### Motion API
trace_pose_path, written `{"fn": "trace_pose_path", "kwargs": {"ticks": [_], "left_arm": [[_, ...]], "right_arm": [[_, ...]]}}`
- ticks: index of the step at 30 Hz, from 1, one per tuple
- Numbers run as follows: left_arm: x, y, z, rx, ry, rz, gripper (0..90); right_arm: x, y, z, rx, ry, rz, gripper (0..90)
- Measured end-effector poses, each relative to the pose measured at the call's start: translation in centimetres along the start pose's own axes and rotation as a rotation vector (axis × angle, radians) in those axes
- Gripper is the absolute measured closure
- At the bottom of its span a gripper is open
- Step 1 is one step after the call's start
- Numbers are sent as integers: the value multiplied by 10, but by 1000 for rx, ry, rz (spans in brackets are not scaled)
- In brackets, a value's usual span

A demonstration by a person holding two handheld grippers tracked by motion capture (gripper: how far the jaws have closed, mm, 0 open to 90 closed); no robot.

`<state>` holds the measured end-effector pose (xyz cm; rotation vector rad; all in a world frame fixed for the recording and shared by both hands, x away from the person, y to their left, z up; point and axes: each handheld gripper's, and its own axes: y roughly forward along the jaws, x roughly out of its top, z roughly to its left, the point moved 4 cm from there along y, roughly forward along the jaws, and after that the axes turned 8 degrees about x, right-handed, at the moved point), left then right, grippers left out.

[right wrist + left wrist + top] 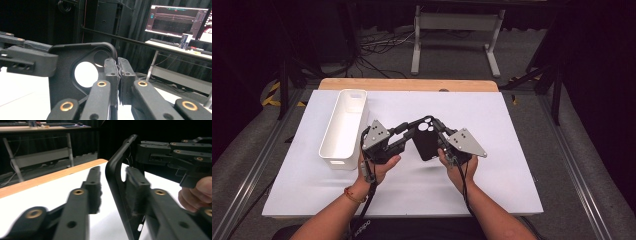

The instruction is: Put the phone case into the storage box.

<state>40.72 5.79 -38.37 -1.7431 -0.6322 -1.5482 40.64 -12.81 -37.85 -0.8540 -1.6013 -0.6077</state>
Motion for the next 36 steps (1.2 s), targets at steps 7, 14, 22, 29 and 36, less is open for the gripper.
{"fn": "trace_pose_path", "kwargs": {"ticks": [7, 14, 22, 29, 36], "left_arm": [[0, -2, 4, 7, 4, 1, 778], [-3, -1, 5, 19, 27, 28, 789], [-2, -3, 9, 31, 24, 19, 811], [-1, -6, 12, 45, 38, 23, 816], [-1, -8, 13, 48, 42, 25, 818]], "right_arm": [[-1, 0, 4, 0, -10, -1, 882], [-2, 0, 7, 1, -25, 3, 882], [-4, -1, 11, 22, -25, 4, 874], [-3, -1, 15, 40, -26, 2, 866], [-5, 0, 14, 73, -2, 8, 856]]}}
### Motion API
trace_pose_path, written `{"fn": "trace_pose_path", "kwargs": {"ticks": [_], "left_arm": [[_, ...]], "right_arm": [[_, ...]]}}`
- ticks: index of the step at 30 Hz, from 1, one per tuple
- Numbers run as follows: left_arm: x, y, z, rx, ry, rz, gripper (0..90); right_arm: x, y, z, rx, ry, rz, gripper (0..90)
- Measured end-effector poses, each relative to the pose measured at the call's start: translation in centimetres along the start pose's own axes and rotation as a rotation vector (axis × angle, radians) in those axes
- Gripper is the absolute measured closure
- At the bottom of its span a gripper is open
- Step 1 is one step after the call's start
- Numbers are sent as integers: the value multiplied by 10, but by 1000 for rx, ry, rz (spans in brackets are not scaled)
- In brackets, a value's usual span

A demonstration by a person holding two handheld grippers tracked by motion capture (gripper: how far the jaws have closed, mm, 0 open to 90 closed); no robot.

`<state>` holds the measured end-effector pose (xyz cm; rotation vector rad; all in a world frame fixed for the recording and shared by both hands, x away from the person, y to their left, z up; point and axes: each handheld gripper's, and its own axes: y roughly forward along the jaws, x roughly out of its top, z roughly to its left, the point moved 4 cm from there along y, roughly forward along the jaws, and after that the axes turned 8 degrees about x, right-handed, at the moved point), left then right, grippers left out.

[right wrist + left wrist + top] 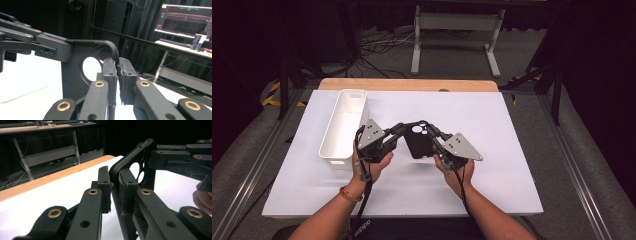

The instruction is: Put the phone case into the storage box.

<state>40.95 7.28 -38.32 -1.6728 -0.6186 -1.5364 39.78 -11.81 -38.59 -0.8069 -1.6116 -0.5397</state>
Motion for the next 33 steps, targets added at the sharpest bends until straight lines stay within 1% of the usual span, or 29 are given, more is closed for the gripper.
{"fn": "trace_pose_path", "kwargs": {"ticks": [2, 6, 10, 12, 14, 15, 18, 19, 20, 21, 23, 24, 25, 26, 27, 28, 30, 33], "left_arm": [[0, -1, 0, 2, 6, 6, 818], [1, -1, 0, 9, 7, -3, 819], [1, -2, 1, 4, 3, -3, 820], [2, -2, 2, 8, 11, -6, 819], [2, -3, 2, 7, 10, -7, 820], [2, -3, 2, 14, 19, -6, 819], [2, -3, 3, 25, 16, -4, 820], [1, -3, 4, 25, 13, 4, 821], [1, -2, 4, 23, 8, 0, 821], [1, -2, 4, 21, 10, 3, 821], [0, -1, 2, 27, 28, 7, 822], [0, -2, 1, 30, 39, 5, 822], [1, -3, 1, 36, 50, -8, 822], [1, -3, 1, 36, 50, -8, 822], [2, -4, 1, 40, 59, -6, 822], [2, -5, 2, 39, 62, -2, 822], [2, -5, 4, 45, 56, -9, 823], [3, -6, 7, 56, 63, -13, 823]], "right_arm": [[0, 0, 1, 3, 3, 3, 852], [-1, 1, 1, 10, 2, 8, 844], [-1, 1, 2, 14, 1, 11, 835], [-1, 1, 2, 15, 4, 9, 836], [0, 0, 3, 23, 10, 7, 838], [0, 0, 3, 25, 12, 6, 837], [0, 0, 3, 27, 8, 2, 842], [1, -1, 3, 34, 11, -2, 845], [1, -1, 4, 49, 2, -1, 848], [2, 0, 6, 54, -7, 0, 849], [2, 1, 9, 59, -22, 3, 849], [2, 1, 10, 62, -22, 4, 847], [2, 1, 10, 62, -22, 5, 836], [1, 1, 9, 65, -19, 6, 827], [1, 2, 9, 65, -18, 6, 817], [1, 1, 8, 65, -19, 10, 810], [1, 1, 8, 62, -14, 8, 807], [2, 0, 7, 59, -12, 4, 766]]}}
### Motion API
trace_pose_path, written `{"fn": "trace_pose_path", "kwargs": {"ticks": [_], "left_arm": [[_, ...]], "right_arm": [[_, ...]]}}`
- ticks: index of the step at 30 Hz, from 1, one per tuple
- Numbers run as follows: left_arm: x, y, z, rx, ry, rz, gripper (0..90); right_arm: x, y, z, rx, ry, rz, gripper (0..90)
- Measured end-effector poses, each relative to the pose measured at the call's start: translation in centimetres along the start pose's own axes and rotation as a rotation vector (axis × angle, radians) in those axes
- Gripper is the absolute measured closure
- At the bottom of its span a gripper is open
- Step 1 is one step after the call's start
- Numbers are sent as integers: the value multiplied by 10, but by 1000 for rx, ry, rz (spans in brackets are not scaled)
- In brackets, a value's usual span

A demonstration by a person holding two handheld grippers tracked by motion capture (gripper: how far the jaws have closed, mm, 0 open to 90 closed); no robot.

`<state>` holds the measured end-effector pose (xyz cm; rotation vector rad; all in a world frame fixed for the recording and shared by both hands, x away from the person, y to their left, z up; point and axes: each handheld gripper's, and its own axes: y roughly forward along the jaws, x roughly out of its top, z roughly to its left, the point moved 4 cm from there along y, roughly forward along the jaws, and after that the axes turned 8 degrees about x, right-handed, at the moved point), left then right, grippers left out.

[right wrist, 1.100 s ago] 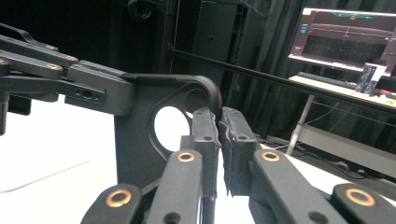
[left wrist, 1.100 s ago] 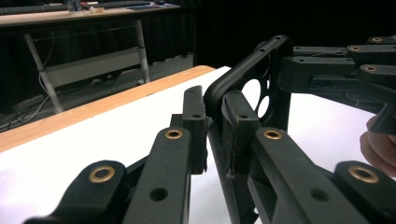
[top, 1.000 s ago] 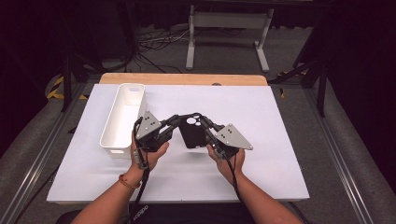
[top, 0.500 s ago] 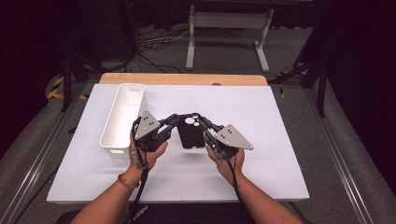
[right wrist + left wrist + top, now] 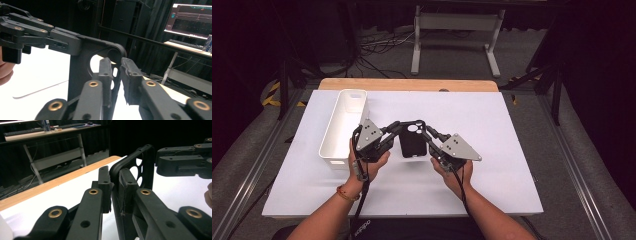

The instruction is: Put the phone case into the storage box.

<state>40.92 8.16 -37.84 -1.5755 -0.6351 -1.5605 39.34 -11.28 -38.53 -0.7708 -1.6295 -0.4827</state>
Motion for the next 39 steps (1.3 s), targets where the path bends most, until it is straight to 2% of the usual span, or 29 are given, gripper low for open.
{"fn": "trace_pose_path", "kwargs": {"ticks": [7, 9, 11, 13, 15, 16, 21, 24, 26, 33, 36, 37, 39], "left_arm": [[1, -1, 7, 7, 4, -5, 823], [2, -2, 9, 7, 19, -10, 823], [2, -2, 8, -2, 10, -11, 823], [4, -4, 8, -7, 37, -8, 823], [5, -4, 9, -8, 46, -14, 823], [5, -4, 9, -7, 55, -16, 824], [6, -5, 13, -21, 64, -25, 824], [7, -4, 14, -27, 56, -32, 824], [7, -5, 15, -22, 66, -36, 824], [12, -9, 19, -31, 95, -51, 824], [18, -13, 25, -28, 114, -48, 824], [20, -14, 27, -25, 125, -51, 825], [21, -15, 28, -22, 127, -47, 825]], "right_arm": [[0, 0, -1, 11, 8, 9, 689], [-1, 1, -1, 30, 17, 14, 653], [-1, 1, -1, 36, 14, 22, 641], [-2, 2, -2, 55, 17, 38, 590], [-2, 2, -2, 54, 14, 39, 577], [-2, 2, -3, 69, 29, 38, 561], [-3, -1, -7, 94, 45, 62, 449], [-5, -4, -10, 103, 55, 72, 419], [-7, -6, -12, 122, 63, 86, 381], [-15, -15, -13, 150, 22, 146, 328], [-17, -21, -15, 145, 16, 159, 318], [-17, -24, -15, 131, 5, 164, 312], [-18, -27, -15, 132, -25, 168, 305]]}}
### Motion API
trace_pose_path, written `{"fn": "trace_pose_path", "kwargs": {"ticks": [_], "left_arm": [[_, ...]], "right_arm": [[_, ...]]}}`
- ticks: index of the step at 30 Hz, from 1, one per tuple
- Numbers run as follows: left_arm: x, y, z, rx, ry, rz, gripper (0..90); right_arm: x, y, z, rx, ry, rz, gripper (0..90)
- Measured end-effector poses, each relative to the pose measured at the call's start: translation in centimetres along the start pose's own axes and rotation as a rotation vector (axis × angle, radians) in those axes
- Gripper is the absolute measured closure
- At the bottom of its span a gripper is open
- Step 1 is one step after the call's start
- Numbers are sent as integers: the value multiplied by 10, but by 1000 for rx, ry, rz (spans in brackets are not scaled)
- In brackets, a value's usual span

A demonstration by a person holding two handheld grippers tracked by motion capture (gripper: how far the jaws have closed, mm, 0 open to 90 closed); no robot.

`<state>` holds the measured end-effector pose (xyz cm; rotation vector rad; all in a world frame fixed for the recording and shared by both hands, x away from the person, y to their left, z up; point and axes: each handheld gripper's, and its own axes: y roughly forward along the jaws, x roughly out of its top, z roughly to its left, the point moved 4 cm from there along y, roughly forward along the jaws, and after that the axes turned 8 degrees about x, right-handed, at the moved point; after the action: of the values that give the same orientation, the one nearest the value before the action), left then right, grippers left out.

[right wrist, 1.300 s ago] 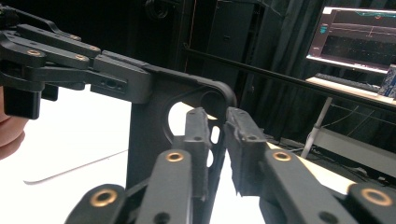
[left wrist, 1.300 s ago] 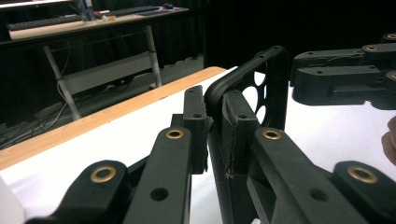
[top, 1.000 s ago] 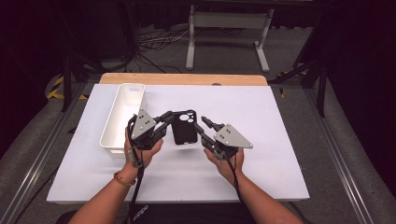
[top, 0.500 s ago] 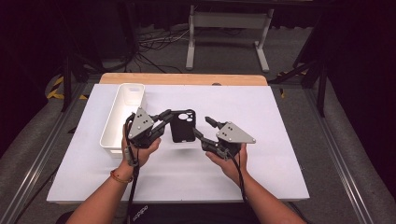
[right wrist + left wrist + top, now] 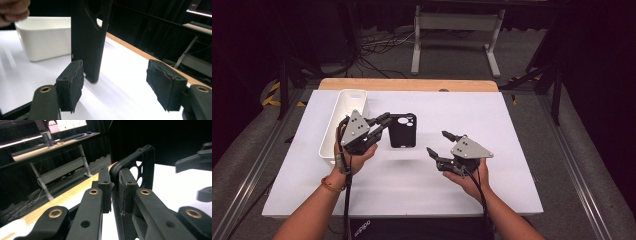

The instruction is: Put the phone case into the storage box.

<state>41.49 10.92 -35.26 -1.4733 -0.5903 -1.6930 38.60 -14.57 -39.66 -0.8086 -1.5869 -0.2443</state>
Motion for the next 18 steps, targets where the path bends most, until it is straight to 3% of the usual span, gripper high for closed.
{"fn": "trace_pose_path", "kwargs": {"ticks": [7, 18], "left_arm": [[5, -5, 21, 23, 11, 6, 825], [26, -11, 48, 58, 12, -26, 825]], "right_arm": [[-4, -8, 1, -5, 3, 11, 211], [-15, -20, -4, -25, 18, 43, 207]]}}
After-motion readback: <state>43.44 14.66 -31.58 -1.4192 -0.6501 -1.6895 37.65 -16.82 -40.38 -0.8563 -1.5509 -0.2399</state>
